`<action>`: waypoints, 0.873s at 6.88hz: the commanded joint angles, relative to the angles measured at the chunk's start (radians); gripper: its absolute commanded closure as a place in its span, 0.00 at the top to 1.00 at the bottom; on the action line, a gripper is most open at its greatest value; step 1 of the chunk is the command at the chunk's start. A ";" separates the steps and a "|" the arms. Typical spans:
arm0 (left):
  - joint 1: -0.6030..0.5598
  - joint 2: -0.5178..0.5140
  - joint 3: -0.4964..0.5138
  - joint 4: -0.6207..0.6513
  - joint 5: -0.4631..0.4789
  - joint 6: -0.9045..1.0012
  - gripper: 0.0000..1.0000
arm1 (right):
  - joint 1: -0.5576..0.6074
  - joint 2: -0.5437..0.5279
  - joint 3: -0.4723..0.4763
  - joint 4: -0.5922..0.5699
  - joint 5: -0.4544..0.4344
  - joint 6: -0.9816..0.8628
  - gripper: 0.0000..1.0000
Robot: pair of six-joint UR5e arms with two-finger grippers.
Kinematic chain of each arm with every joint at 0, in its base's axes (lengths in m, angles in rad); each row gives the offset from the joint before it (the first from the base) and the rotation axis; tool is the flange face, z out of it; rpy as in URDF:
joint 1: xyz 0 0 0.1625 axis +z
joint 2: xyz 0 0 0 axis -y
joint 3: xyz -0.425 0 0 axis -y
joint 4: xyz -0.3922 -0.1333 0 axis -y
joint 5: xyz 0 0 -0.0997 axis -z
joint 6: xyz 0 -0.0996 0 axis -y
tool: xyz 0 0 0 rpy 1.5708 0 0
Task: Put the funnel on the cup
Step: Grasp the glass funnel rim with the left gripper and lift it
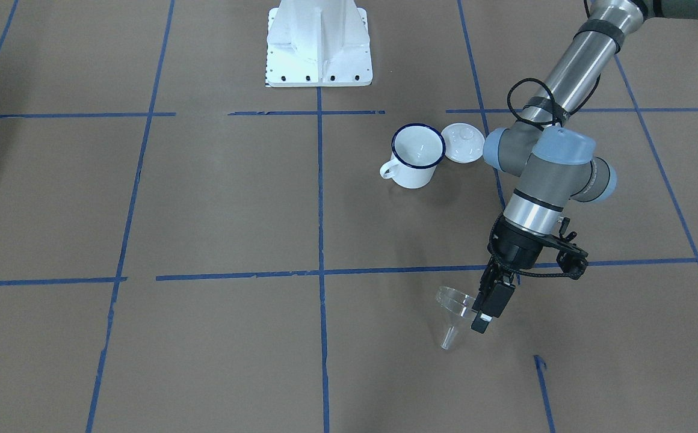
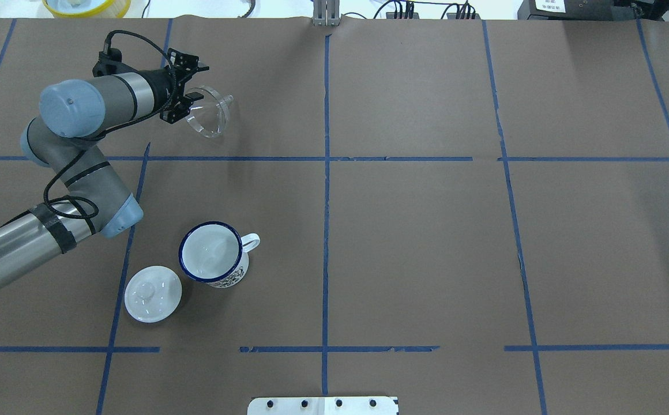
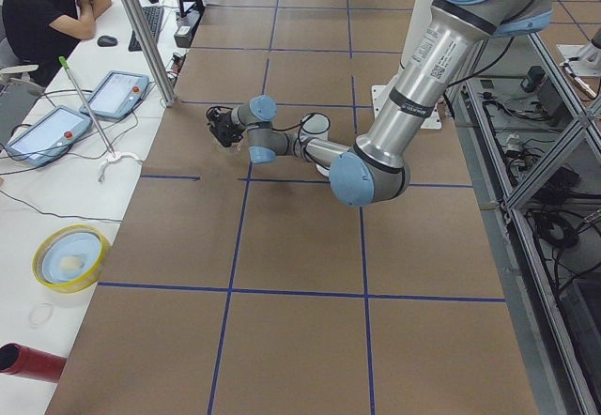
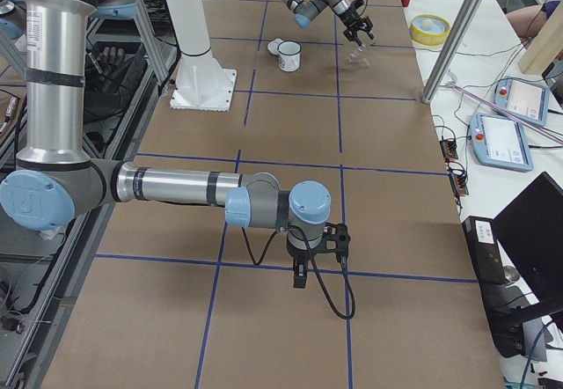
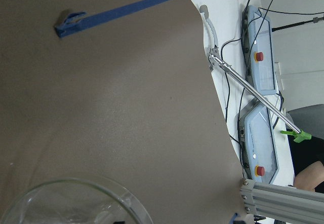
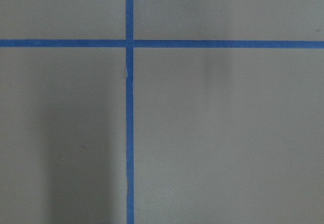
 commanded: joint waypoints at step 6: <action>-0.015 -0.003 -0.040 -0.018 0.001 -0.014 0.00 | 0.000 0.000 0.001 0.000 0.000 0.000 1.00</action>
